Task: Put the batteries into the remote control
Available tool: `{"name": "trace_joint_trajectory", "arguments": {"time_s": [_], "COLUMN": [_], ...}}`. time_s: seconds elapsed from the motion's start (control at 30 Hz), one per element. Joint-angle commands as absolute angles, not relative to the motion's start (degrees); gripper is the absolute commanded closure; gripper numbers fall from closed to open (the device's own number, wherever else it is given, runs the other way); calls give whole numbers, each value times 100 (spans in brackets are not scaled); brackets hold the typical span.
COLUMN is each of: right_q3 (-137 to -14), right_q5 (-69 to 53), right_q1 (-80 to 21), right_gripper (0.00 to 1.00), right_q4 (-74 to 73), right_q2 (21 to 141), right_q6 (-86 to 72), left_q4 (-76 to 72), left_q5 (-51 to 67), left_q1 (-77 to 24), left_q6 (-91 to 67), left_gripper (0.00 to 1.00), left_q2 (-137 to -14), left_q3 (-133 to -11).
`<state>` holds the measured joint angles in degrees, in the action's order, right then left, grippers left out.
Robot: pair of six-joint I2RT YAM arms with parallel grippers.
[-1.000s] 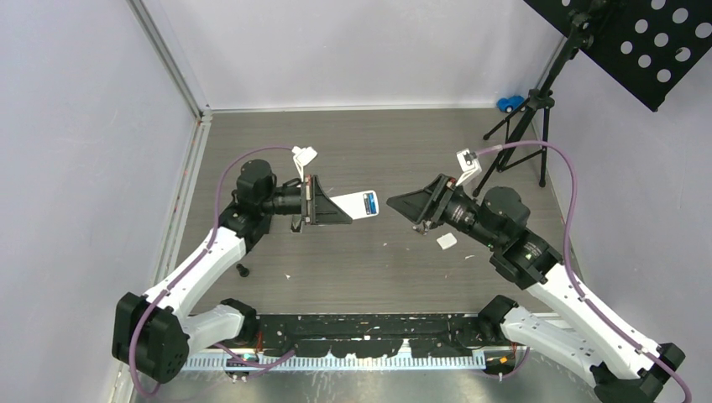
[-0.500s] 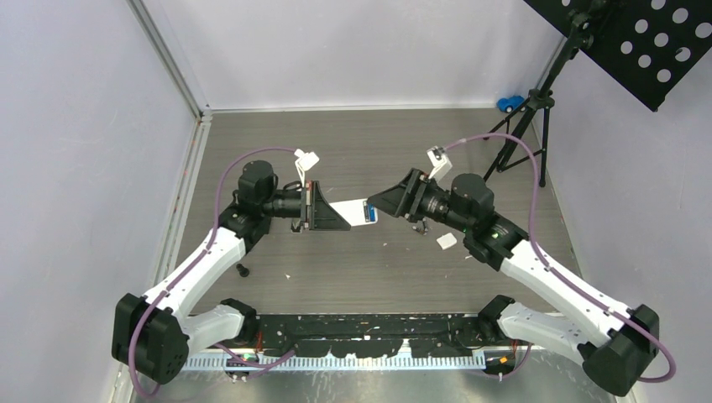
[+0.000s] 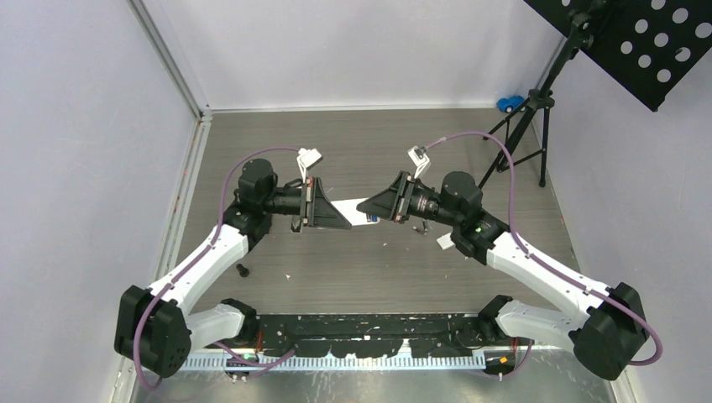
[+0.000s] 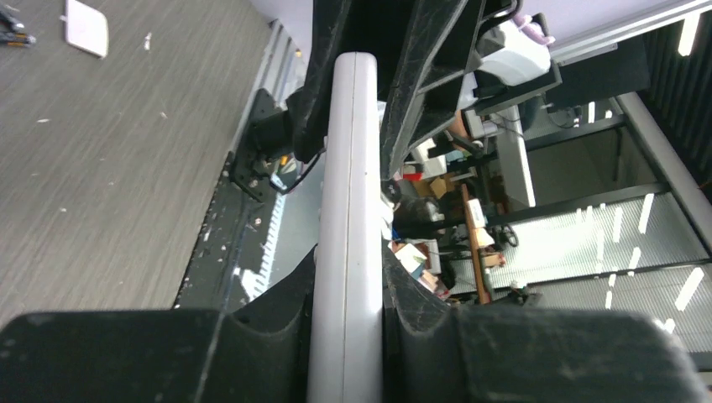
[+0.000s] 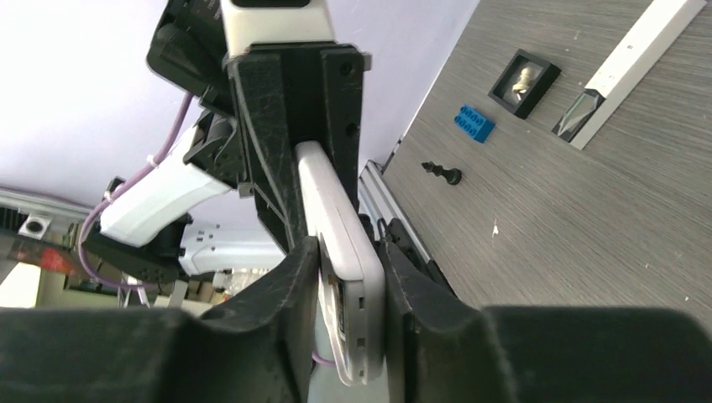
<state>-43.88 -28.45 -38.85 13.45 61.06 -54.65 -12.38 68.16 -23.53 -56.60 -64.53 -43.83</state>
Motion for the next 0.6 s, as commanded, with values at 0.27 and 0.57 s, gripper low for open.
{"name": "trace_joint_trajectory", "arguments": {"time_s": [0.27, 0.57], "right_q3": [-3780, -3550], "right_q5": [-2235, -1693], "right_q1": [-3928, -3920], "right_gripper": [90, 81], "right_q4": [3061, 2772], "right_q2": [6022, 5842], "right_q6": [-6442, -6610], "left_q4": [-4699, -4394], "left_q5": [6459, 6173], "left_q1": [-2347, -2338], "left_q6": [-8734, -8442], "left_gripper": [50, 82], "left_q2": [-6770, -6732], "left_q3": [-3964, -3848]}}
